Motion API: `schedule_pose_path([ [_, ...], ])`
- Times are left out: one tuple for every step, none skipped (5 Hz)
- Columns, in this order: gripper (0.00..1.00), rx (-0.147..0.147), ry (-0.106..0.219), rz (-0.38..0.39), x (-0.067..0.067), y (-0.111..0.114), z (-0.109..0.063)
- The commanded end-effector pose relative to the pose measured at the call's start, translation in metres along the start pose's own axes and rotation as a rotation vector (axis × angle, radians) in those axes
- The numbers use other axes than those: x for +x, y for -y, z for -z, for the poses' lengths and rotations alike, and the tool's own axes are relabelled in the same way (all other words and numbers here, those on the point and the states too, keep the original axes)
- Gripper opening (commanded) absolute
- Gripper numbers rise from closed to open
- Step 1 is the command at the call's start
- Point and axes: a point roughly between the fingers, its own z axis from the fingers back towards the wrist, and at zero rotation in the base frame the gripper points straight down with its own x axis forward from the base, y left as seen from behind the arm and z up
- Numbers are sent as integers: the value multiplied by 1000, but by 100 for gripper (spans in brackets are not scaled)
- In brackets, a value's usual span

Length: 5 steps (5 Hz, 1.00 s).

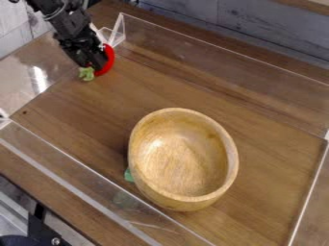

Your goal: Move the red object to the left side of the table

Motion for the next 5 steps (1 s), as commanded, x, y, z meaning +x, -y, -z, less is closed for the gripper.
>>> schedule_pose_path([
  [100,25,54,-26,5,3,-30],
  [100,8,64,-53,6,6,-35],
  [100,-3,73,-79,7,6,-38],
  [100,-8,89,-119,11,20,-46],
  [100,-18,106,-159,18,35,-56],
])
